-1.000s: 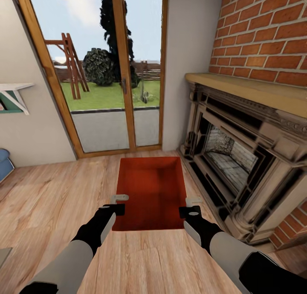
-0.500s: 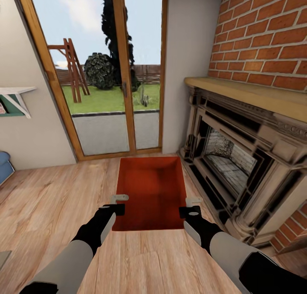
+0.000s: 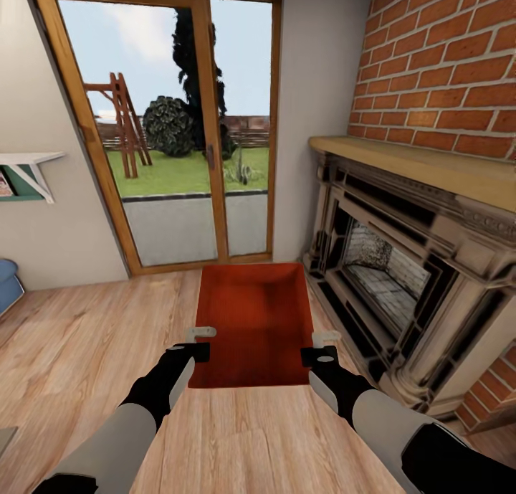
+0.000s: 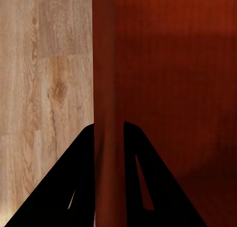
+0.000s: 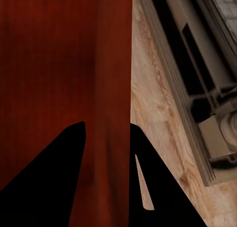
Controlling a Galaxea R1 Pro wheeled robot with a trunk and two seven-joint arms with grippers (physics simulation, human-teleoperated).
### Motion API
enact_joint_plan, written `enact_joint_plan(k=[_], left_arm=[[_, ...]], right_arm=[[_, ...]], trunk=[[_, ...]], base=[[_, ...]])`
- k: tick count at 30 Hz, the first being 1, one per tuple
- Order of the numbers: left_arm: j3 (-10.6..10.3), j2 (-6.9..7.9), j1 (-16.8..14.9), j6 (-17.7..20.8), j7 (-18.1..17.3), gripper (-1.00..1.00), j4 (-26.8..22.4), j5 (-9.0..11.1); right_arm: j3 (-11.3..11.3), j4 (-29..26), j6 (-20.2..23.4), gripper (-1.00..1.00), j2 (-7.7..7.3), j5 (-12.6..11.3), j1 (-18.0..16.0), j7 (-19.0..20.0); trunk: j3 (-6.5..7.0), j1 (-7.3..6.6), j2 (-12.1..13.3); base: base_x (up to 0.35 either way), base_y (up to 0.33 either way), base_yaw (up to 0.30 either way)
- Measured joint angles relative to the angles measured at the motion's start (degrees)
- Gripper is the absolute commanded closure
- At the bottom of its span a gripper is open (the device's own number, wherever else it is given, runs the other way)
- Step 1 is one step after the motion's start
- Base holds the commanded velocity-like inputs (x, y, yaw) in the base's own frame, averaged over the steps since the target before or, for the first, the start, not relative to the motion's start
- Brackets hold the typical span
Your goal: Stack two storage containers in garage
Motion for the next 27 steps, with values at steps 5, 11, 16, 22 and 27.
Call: enact_joint_plan(k=[5, 11, 16, 22, 27], left_arm=[[0.00, -0.01, 0.01, -0.01, 0.00, 1.00, -0.02, 0.00], [0.01, 0.00, 0.00, 0.00, 0.00, 1.00, -0.05, -0.02], [-0.02, 0.00, 0.00, 0.03, 0.00, 1.00, -0.15, -0.06], [-0.01, 0.00, 0.00, 0.01, 0.00, 1.00, -0.19, -0.05], [0.02, 0.00, 0.01, 0.02, 0.01, 1.00, -0.25, -0.06]], right_arm=[[0.12, -0.08, 0.00, 1.00, -0.05, -0.14, 0.01, -0.02], [-0.02, -0.03, 0.00, 1.00, -0.02, 0.03, -0.01, 0.04], [-0.13, -0.12, -0.01, 1.00, -0.03, 0.13, 0.01, 0.01], [-0.18, -0.18, -0.01, 1.00, -0.05, 0.20, 0.00, 0.04], [-0.29, -0.20, -0.01, 1.00, -0.03, 0.35, 0.00, 0.05]], trunk=[[0.45, 0.00, 0.00], [0.99, 0.00, 0.00], [1.44, 0.00, 0.00], [1.98, 0.00, 0.01], [2.44, 0.00, 0.01]], base=[[0.000, 0.000, 0.000], [0.000, 0.000, 0.000], [0.000, 0.000, 0.000], [0.000, 0.000, 0.000], [0.000, 0.000, 0.000]])
